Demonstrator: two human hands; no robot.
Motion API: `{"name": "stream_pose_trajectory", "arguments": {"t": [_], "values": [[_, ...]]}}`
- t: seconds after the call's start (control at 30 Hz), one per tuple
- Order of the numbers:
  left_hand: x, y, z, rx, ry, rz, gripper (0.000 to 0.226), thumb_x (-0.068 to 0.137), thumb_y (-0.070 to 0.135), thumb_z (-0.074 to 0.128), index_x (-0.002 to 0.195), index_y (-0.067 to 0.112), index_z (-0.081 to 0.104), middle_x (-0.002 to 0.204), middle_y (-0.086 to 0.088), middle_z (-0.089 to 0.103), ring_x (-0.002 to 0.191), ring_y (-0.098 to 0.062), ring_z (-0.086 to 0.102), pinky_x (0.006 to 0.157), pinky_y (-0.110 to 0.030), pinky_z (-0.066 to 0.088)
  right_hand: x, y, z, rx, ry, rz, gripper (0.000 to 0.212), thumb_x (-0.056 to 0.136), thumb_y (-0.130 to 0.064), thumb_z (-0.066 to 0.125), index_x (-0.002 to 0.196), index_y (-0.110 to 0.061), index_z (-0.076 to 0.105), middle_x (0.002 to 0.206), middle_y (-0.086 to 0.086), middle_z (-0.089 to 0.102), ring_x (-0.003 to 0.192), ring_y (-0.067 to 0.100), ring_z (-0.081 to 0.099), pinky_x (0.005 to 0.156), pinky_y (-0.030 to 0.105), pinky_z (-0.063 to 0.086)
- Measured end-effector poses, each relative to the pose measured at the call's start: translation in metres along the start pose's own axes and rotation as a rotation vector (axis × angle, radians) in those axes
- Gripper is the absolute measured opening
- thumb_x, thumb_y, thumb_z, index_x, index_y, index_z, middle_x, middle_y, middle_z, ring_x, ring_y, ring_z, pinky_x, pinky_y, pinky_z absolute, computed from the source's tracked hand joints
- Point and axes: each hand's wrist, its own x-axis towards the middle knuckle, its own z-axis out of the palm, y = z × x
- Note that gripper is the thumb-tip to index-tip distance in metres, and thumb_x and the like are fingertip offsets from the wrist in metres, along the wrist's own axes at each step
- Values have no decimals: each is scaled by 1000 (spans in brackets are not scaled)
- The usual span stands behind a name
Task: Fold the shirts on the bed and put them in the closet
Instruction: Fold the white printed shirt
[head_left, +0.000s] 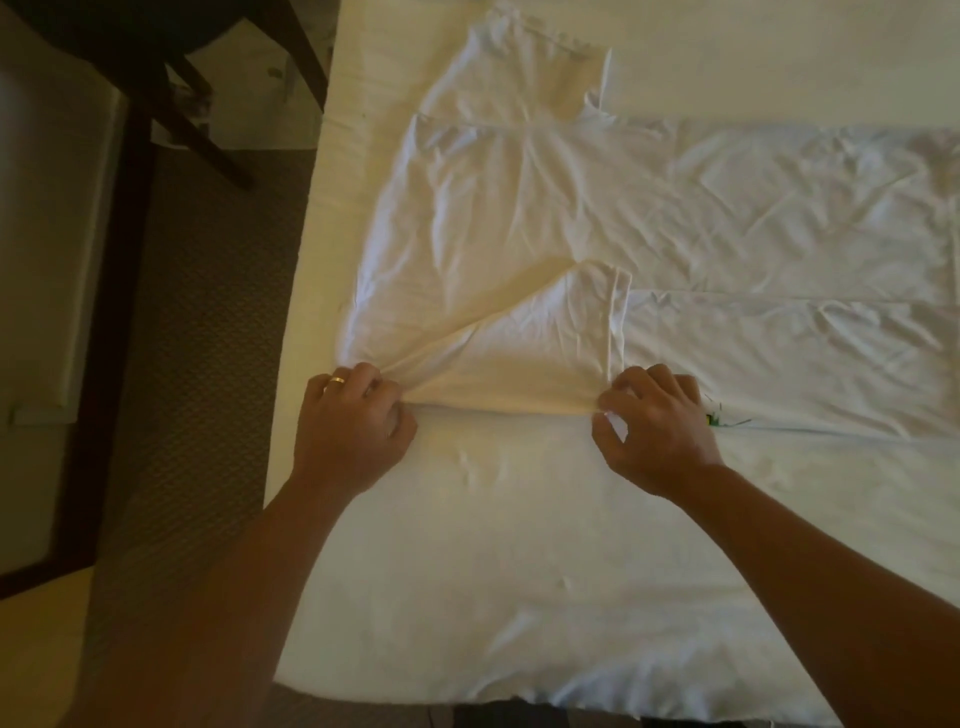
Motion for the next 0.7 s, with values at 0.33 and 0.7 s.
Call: {"name": "stream_pose_trajectory", "arguments": {"t": [0.33, 0.7], "values": [[36, 63, 9, 46, -314, -153, 31, 85, 37, 52, 102, 13, 63, 96, -10, 56, 80, -34, 56, 64, -40, 47, 51, -15, 11, -115, -222, 147, 40, 90, -41, 52, 123, -17, 54, 130, 8, 49, 109, 31, 48, 88, 45, 42], [152, 108, -2, 81, -331, -370, 40, 94, 49, 48, 95, 12, 62, 86, -8, 63, 79, -32, 58, 73, -39, 43, 70, 109, -36, -41, -115, 227, 21, 92, -19, 52, 94, -5, 67, 96, 13, 64, 89, 34, 59, 79, 42, 47]]}}
